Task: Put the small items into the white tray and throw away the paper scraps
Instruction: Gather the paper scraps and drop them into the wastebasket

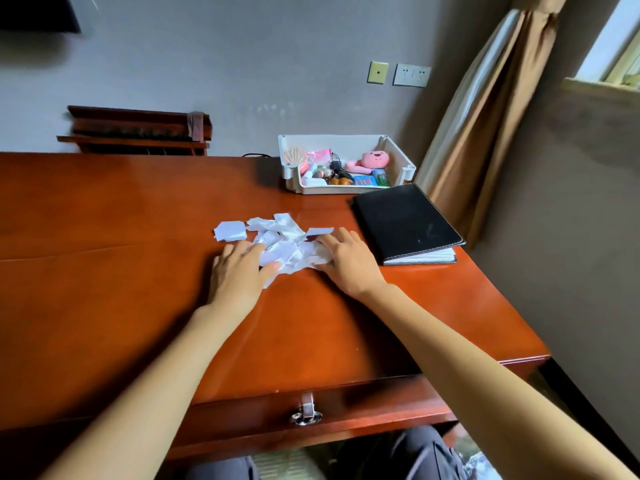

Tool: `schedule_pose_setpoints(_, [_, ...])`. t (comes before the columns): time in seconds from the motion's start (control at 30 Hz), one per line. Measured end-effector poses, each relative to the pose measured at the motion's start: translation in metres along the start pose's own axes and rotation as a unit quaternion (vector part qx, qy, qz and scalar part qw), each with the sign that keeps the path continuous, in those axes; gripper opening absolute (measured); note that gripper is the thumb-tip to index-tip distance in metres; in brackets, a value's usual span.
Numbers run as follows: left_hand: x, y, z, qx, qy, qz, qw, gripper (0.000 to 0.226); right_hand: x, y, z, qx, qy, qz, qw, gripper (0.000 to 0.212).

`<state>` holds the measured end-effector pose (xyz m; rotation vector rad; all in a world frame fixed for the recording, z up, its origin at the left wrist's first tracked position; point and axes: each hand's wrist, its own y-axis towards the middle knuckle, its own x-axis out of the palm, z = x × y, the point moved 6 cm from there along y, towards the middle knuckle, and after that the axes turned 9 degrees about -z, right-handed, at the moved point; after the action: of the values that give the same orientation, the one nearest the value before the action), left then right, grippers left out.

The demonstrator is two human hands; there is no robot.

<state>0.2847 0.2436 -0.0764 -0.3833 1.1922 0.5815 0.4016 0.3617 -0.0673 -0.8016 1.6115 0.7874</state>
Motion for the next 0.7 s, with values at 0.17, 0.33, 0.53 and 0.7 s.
schedule_pose_setpoints(0.17, [-0.002, -0.003, 0.008, 0.006, 0.049, 0.027, 0.998, 0.031, -0.006, -0.008, -0.001, 0.006, 0.085, 0.036, 0.996, 0.033])
schedule_pose_setpoints(0.33, [-0.009, -0.001, 0.012, -0.014, 0.074, 0.045, 0.996, 0.034, -0.011, -0.012, 0.007, 0.041, 0.179, 0.066, 0.981, 0.012])
schedule_pose_setpoints(0.53, [-0.016, 0.000, 0.021, 0.005, 0.159, 0.076, 0.984, 0.030, -0.017, -0.013, 0.023, 0.099, 0.265, 0.059, 0.957, 0.028])
schedule_pose_setpoints(0.7, [-0.025, 0.005, 0.028, 0.000, 0.131, 0.092, 0.987, 0.024, -0.022, -0.015, 0.028, 0.117, 0.304, 0.031, 0.945, 0.027])
